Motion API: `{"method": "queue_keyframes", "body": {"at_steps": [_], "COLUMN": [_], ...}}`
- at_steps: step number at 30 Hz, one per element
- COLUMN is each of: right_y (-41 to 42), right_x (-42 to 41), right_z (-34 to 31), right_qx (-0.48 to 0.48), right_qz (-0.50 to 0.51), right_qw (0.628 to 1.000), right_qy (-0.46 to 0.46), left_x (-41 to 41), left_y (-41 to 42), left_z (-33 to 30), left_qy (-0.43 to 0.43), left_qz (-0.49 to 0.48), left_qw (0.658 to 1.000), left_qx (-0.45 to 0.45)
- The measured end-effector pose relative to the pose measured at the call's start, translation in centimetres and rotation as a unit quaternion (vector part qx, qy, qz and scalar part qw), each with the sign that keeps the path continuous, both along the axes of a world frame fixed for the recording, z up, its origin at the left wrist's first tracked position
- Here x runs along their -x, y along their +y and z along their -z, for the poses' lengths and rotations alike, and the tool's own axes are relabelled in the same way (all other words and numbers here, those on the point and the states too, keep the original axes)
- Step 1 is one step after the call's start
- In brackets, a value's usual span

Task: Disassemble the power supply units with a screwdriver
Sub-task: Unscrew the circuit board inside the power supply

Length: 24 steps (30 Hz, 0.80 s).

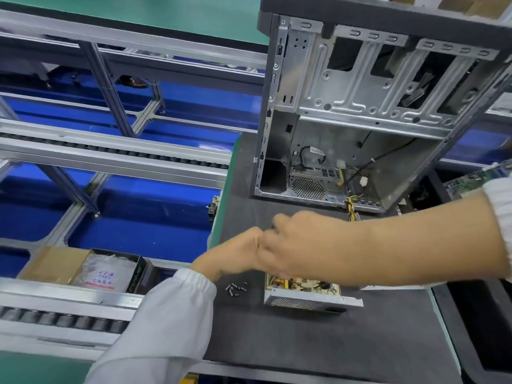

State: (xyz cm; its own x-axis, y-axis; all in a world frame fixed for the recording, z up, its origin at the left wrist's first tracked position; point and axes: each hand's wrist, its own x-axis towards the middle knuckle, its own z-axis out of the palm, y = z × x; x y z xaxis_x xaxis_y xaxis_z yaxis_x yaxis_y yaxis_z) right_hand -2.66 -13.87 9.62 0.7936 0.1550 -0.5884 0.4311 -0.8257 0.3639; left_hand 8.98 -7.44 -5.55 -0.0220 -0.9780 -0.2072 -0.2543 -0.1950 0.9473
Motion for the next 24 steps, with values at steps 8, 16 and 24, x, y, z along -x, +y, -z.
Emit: {"method": "queue_keyframes", "body": {"at_steps": [8,16,24], "right_y": [-1.7,-2.1,-2.7], "right_x": [-2.1,2.1,-0.4], "right_z": [0.0,0.7,1.5], "right_qx": [-0.123,0.036,-0.158], "right_qz": [0.378,-0.090,0.402], "right_qw": [0.899,0.991,0.889], "right_qy": [0.185,-0.093,0.153], "left_x": [0.5,0.1,0.5], "left_y": [-0.4,-0.4,-0.7], "left_z": [-1.5,-1.4,-1.6], "left_qy": [0.077,0.071,0.059], "left_qz": [0.092,0.082,0.086], "left_qw": [0.991,0.992,0.992], "left_qx": [0.062,0.064,0.074]}}
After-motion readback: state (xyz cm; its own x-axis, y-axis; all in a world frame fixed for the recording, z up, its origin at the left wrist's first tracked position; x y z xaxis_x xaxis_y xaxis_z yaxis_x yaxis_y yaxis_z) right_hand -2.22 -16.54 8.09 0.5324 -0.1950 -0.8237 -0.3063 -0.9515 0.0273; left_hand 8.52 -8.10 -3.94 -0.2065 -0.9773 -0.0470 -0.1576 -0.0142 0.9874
